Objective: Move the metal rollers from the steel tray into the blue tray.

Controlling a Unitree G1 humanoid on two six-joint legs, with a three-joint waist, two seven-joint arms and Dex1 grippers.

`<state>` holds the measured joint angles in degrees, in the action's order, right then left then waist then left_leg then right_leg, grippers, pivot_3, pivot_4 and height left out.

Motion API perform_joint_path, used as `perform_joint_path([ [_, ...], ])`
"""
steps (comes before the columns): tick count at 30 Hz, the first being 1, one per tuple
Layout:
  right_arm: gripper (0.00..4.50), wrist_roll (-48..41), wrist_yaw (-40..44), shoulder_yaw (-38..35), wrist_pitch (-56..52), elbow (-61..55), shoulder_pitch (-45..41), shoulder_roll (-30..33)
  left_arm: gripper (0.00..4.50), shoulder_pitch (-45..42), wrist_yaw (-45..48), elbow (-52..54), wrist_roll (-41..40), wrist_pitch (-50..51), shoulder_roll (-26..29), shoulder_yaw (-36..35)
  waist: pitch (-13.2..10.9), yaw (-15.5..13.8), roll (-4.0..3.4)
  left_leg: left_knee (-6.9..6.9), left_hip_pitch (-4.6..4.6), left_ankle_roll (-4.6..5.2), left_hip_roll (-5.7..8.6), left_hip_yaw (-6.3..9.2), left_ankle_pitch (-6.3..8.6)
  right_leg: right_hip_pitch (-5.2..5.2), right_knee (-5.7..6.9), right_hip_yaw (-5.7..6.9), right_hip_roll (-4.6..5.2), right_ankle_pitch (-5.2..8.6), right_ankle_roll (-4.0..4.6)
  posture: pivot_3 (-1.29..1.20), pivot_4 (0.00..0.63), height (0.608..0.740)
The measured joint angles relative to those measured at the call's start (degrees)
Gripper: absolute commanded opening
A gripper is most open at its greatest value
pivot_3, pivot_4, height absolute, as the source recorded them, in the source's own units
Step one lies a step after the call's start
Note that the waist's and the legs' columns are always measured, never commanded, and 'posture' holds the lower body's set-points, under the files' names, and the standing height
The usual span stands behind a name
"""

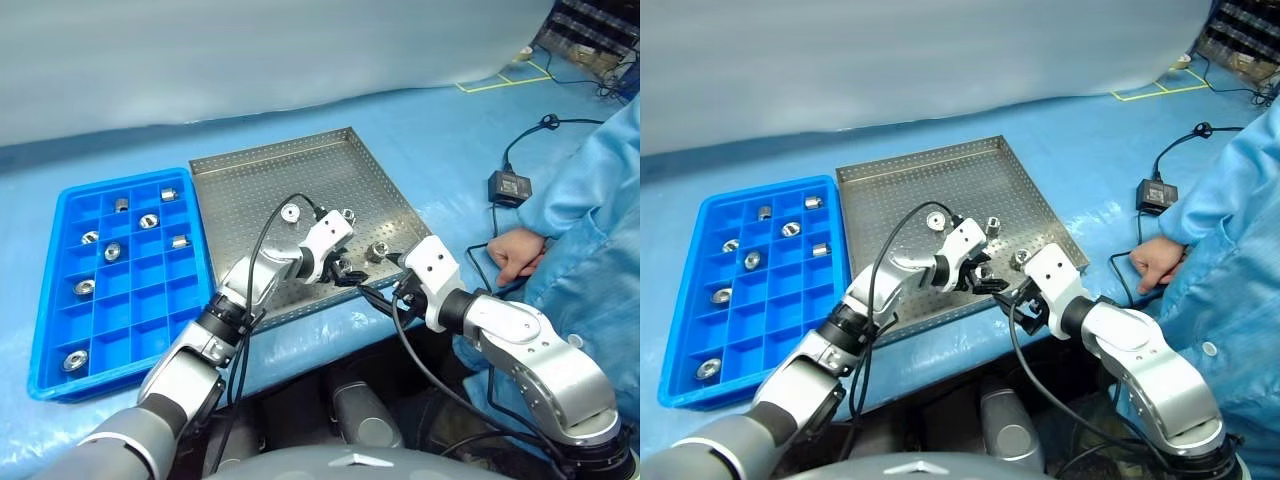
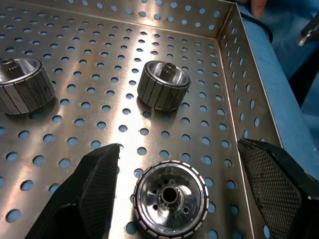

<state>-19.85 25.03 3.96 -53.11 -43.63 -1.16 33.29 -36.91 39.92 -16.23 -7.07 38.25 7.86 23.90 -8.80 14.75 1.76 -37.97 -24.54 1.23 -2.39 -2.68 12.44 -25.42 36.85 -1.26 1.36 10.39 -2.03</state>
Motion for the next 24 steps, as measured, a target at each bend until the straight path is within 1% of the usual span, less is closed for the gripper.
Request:
perform_joint_path([
  [6, 4.07, 0.17, -0.21, 0.11, 0.06, 0.57, -0.65, -0.08, 4.10, 0.01, -2.03, -0.95, 1.40, 0.04, -0.03, -0.74, 0.00, 0.87, 0.00, 0.03, 0.02, 0.00, 0.01, 0.02, 0.00, 0.00, 0.00, -0.02, -0.01, 0.00, 0.00, -0.32, 0.150, 0.740],
  [11, 4.07, 0.25, -0.16, 0.46, 0.13, 1.91, -1.29, -0.10, 4.10, 0.21, -3.13, -1.02, 1.74, 0.14, -0.34, -1.36, 0.00, 0.83, 0.00, 0.03, 0.02, 0.00, 0.04, 0.01, 0.00, 0.01, 0.00, -0.06, 0.00, -0.01, -0.04, -0.30, 0.150, 0.740],
  [14, 4.07, 0.26, -0.04, 0.79, 0.28, 2.55, -2.14, -0.10, 3.53, 0.29, -3.44, -1.01, 1.99, 0.22, -0.21, -1.43, 0.00, 0.81, 0.00, 0.03, 0.05, 0.00, 0.05, 0.02, 0.00, 0.02, 0.00, -0.08, 0.00, -0.01, -0.05, -0.30, 0.150, 0.740],
  [17, 4.07, 0.32, 0.03, 1.15, 0.40, 2.98, -2.56, -0.10, 2.64, 0.47, -3.55, -1.01, 2.03, 0.28, -0.09, -1.70, 0.00, 0.78, 0.00, 0.05, 0.06, 0.00, 0.05, 0.03, 0.00, 0.02, 0.01, -0.08, 0.00, -0.01, -0.05, -0.30, 0.150, 0.740],
  [24, 4.07, 0.92, 0.08, 2.31, 1.40, 5.53, -4.28, -0.24, 2.64, 1.03, -2.66, -0.33, 2.01, 0.32, 0.13, -1.69, 0.00, 0.52, 0.00, 0.06, 0.05, 0.01, 0.09, 0.03, 0.00, 0.02, 0.00, -0.11, 0.01, 0.00, -0.06, -0.29, 0.150, 0.740],
])
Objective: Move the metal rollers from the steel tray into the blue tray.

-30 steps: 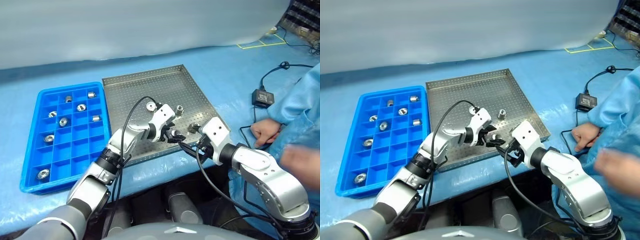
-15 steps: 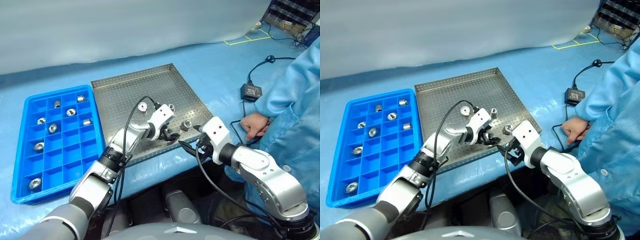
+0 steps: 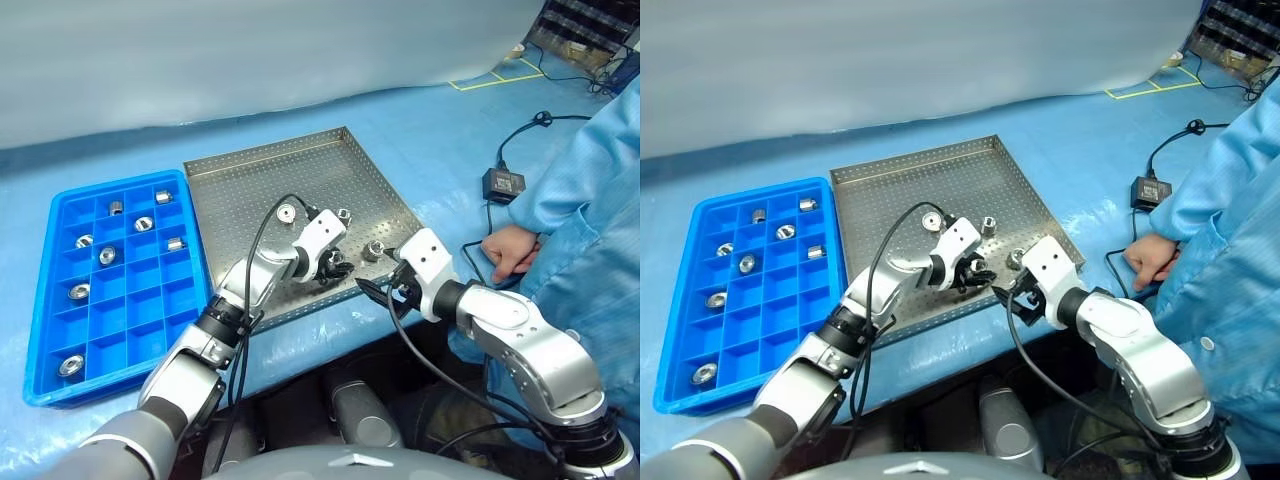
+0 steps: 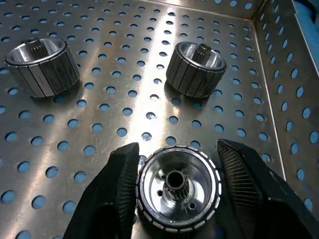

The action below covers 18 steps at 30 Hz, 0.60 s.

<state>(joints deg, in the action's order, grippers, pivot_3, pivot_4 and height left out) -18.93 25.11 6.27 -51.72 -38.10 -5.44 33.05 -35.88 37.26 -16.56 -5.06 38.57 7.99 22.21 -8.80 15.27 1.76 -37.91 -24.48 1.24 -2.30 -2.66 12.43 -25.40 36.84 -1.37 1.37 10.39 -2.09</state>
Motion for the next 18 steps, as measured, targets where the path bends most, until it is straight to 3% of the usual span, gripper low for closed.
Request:
perform_joint_path([
  [4, 4.07, 0.48, 0.01, 0.27, 0.52, 1.60, -0.40, -0.69, 1.74, 0.49, -0.55, 0.00, -0.14, 0.09, -0.07, -1.15, 0.00, -0.11, 0.00, 0.01, 0.00, 0.00, 0.00, -0.01, 0.00, -0.01, 0.01, -0.02, 0.00, -0.01, -0.01, -0.28, 0.150, 0.740],
  [12, 4.07, 0.89, 0.23, 1.38, 1.42, 4.28, -2.09, -1.64, 1.70, 1.26, -0.70, 1.37, -0.22, 0.79, 1.00, -1.74, 0.00, -0.60, 0.00, 0.01, 0.00, 0.01, 0.01, -0.01, 0.00, -0.01, 0.01, -0.04, -0.01, -0.02, -0.04, -0.26, 0.150, 0.740],
  [18, 4.07, 0.80, 1.03, 1.66, 2.15, 7.31, -3.27, -2.62, 1.70, 4.56, -1.18, 10.12, -2.97, 4.02, 3.45, -7.35, -0.03, -0.89, -0.03, 0.02, -0.03, 0.01, 0.00, -0.01, -0.01, -0.05, 0.01, -0.05, -0.01, -0.04, -0.07, -0.22, 0.150, 0.740],
])
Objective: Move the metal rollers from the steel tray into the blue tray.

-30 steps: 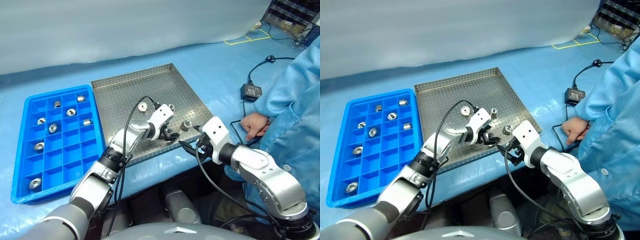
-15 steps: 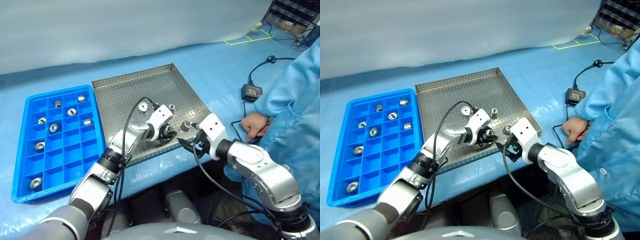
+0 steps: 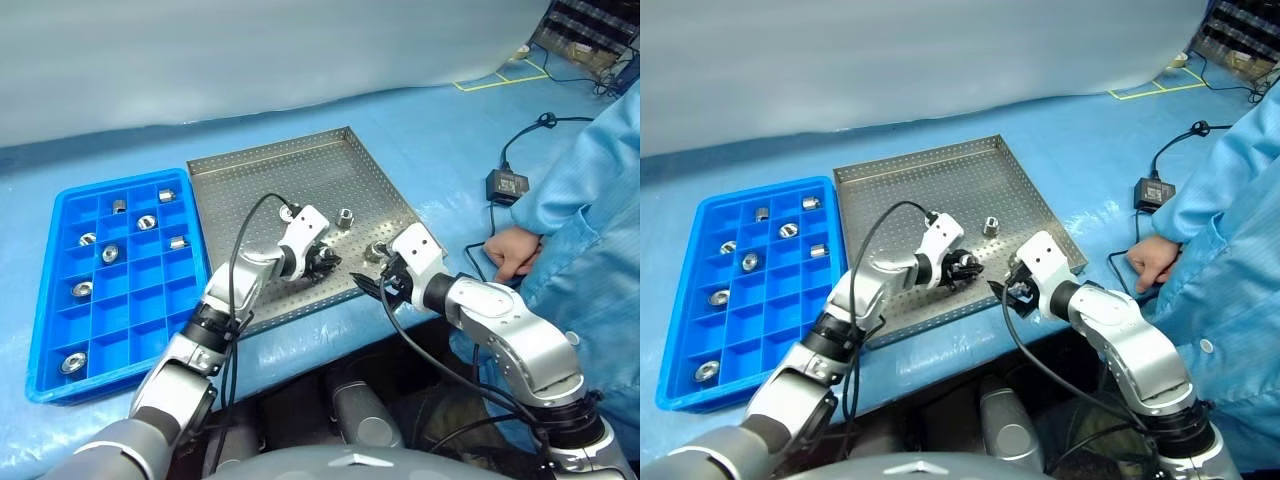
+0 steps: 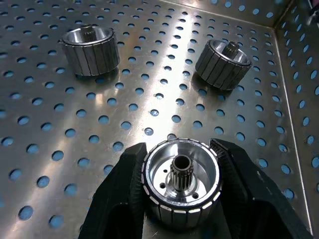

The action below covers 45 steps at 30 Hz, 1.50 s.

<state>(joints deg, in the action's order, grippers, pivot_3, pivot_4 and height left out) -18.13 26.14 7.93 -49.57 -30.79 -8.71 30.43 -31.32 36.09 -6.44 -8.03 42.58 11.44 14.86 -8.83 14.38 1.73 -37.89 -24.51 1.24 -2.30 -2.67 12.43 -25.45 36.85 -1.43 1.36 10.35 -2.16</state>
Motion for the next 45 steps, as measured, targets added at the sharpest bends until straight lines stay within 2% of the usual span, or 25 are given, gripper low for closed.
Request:
perform_joint_path([
  [7, 4.07, -0.23, 2.67, 1.57, 1.92, 3.33, -3.45, -1.67, 1.70, 9.45, -5.47, 20.99, -2.40, 8.91, 7.00, -11.32, -0.02, -1.15, -0.05, 0.06, 0.06, 0.00, -0.06, 0.02, 0.00, 0.00, 0.03, -0.03, -0.08, -0.08, -0.14, -0.15, 0.150, 0.740],
  [13, 4.07, -0.05, 4.54, 3.69, 3.19, 5.71, -5.75, -2.40, 1.70, 17.40, -14.27, 34.85, -2.10, 16.73, 8.02, -24.54, -0.04, -5.04, -0.01, 0.00, 0.04, 0.00, -0.09, 0.00, 0.00, 0.01, 0.00, 0.00, -0.02, -0.04, -0.07, -0.05, 0.150, 0.740],
  [21, 4.07, 0.51, 6.54, 5.49, 4.37, 8.42, -8.69, -3.06, 1.70, 23.40, -18.90, 39.10, -1.87, 22.03, 10.40, -32.46, -0.05, -11.17, 0.05, -0.06, -0.03, -0.01, -0.10, -0.04, 0.00, -0.02, -0.04, 0.06, 0.03, -0.01, -0.01, 0.00, 0.150, 0.740],
  [28, 4.07, 1.00, 7.57, 6.48, 4.66, 9.70, -9.51, -3.48, 1.70, 28.39, -20.47, 41.27, -2.15, 23.88, 10.80, -34.18, -0.05, -13.03, 0.05, -0.06, -0.03, -0.01, -0.17, -0.07, 0.00, -0.02, -0.04, 0.13, 0.05, 0.02, 0.06, 0.01, 0.150, 0.740],
  [30, 4.07, 1.07, 7.68, 6.49, 4.66, 9.75, -9.51, -3.48, 2.46, 29.11, -21.03, 41.27, -2.17, 23.94, 10.43, -34.39, -0.04, -13.27, 0.05, -0.08, -0.03, -0.01, -0.18, -0.07, 0.00, 0.00, -0.04, 0.17, 0.05, 0.02, 0.06, 0.01, 0.150, 0.740],
  [31, 4.07, 1.09, 7.69, 6.49, 4.66, 9.75, -9.51, -3.47, 2.68, 29.34, -21.08, 41.27, -2.19, 23.93, 10.37, -34.39, -0.04, -13.33, 0.05, -0.09, -0.03, -0.01, -0.18, -0.07, 0.00, 0.00, -0.04, 0.17, 0.05, 0.02, 0.07, 0.01, 0.150, 0.740],
  [34, 4.07, 1.29, 7.68, 6.48, 4.66, 9.76, -9.56, -3.47, 3.70, 29.46, -21.57, 41.25, -2.18, 23.81, 9.83, -34.29, -0.04, -13.45, 0.05, -0.09, -0.02, -0.01, -0.18, -0.07, 0.00, 0.00, -0.04, 0.18, 0.05, 0.02, 0.07, 0.01, 0.150, 0.740],
  [39, 4.07, 2.00, 7.17, 6.43, 4.63, 10.24, -10.33, -4.25, 3.70, 26.98, -22.51, 41.10, -3.73, 20.22, 5.52, -34.33, -0.04, -13.72, 0.06, -0.11, -0.04, -0.01, -0.15, -0.08, 0.00, 0.02, -0.04, 0.20, 0.05, 0.02, 0.08, 0.02, 0.150, 0.740],
  [41, 4.07, 2.47, 3.68, 5.24, 3.92, 12.72, -11.80, -7.79, 3.70, 25.97, -19.94, 41.30, -6.62, 15.75, 3.99, -34.05, -0.03, -13.68, 0.07, -0.13, -0.03, -0.02, -0.16, -0.10, 0.00, 0.01, -0.04, 0.21, 0.02, -0.03, 0.15, 0.02, 0.150, 0.740],
  [45, 4.07, 3.88, -4.57, 1.16, 2.58, 19.24, -16.65, -15.30, 3.70, 26.17, -13.59, 43.63, -10.91, 8.39, 4.78, -27.55, -0.03, -13.60, 0.06, -0.11, -0.02, -0.02, -0.16, -0.22, 0.00, -0.02, -0.04, 0.20, 0.01, -0.07, 0.20, 0.02, 0.150, 0.740],
])
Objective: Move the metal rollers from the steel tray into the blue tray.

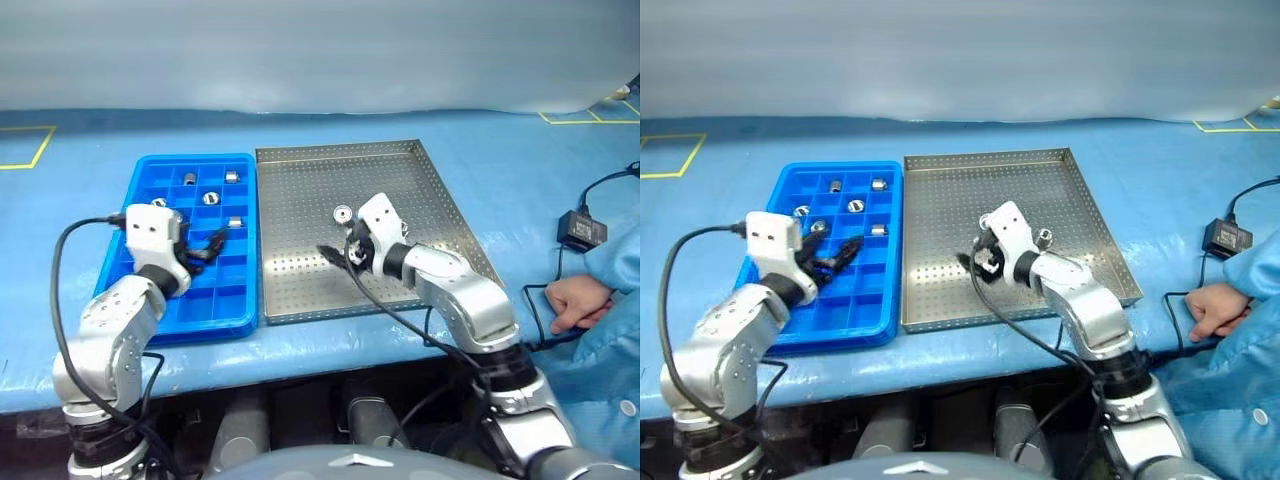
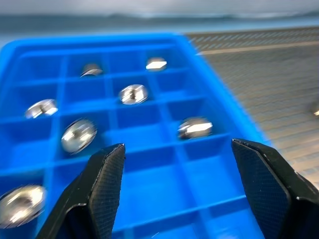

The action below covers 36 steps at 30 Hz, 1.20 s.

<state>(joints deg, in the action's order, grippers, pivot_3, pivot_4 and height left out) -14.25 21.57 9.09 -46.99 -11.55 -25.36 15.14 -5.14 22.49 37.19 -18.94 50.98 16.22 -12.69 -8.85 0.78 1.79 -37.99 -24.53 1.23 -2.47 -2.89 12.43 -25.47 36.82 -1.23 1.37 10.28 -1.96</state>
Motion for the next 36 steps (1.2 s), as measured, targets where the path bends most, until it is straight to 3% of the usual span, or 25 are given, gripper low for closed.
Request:
perform_joint_path([
  [7, 4.07, 2.92, -7.54, -2.88, 3.64, 17.48, -6.65, -7.76, 3.70, 1.77, 2.94, -3.50, 0.26, -2.95, 2.39, 10.84, 0.00, 0.34, -0.02, 0.02, -0.05, 0.01, 0.00, -0.13, -0.01, -0.02, -0.01, 0.00, -0.03, 0.00, 0.00, 0.02, 0.150, 0.740],
  [20, 4.07, 5.90, -15.58, -9.30, 15.22, 40.69, -15.45, -12.69, 3.70, 2.00, 3.69, -4.28, -0.19, -4.07, 3.85, 14.24, -0.01, 0.75, -0.05, 0.07, -0.03, 0.02, -0.01, -0.09, -0.01, -0.01, -0.02, 0.01, -0.05, 0.00, -0.01, 0.04, 0.150, 0.740],
  [28, 4.07, 5.87, -15.46, -9.98, 15.43, 40.79, -15.28, -13.30, 3.70, 2.08, 2.59, -4.28, -0.20, -4.03, 4.29, 14.35, -0.03, 0.76, -0.08, 0.07, -0.03, 0.02, -0.02, 0.05, -0.01, -0.01, -0.01, 0.01, -0.04, 0.00, -0.01, 0.03, 0.150, 0.740],
  [36, 4.07, 4.69, -14.85, -10.09, 11.19, 30.32, -10.96, -13.25, 3.70, 1.76, 2.49, -5.82, -0.18, -4.02, 4.49, 14.36, -0.04, 0.88, -0.10, 0.08, -0.03, 0.02, -0.03, 0.09, -0.01, -0.03, -0.02, 0.02, -0.04, 0.01, -0.01, 0.00, 0.150, 0.740],
])
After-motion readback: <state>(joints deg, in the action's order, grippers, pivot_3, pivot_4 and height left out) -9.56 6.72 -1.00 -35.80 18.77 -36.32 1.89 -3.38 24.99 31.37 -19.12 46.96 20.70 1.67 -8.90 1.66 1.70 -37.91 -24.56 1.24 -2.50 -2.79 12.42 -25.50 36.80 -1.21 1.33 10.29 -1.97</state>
